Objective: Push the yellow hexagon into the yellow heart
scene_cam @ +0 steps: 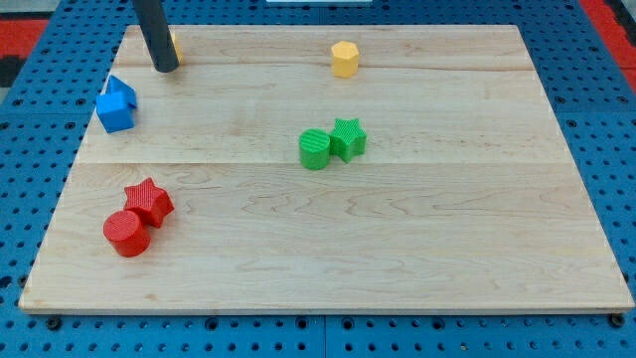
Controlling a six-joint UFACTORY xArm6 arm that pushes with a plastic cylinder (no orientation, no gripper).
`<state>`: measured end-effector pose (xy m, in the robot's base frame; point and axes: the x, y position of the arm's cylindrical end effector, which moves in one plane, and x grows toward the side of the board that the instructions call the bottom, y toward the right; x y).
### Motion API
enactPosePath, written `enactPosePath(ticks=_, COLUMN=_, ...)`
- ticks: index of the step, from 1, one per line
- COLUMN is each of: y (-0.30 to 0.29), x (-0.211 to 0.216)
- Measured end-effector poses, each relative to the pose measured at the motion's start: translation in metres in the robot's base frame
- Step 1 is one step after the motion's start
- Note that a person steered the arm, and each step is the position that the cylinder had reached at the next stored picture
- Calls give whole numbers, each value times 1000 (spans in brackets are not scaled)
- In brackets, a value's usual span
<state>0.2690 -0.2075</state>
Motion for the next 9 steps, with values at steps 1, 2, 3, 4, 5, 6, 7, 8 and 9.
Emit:
enactPosePath(ticks=1, y=0, x=-16)
enactPosePath(ticks=2, y=4, x=-20)
enactPosePath(ticks=3, y=83, x=-17)
enactPosePath(ticks=4, y=140, x=0)
enactPosePath(ticks=5, y=181, x=8)
enactPosePath(ticks=6, y=222, x=18)
enactPosePath(ticks=7, y=249, x=20)
enactPosePath(ticks=8, y=281, x=20)
enactPosePath(ticks=9, y=292, x=18)
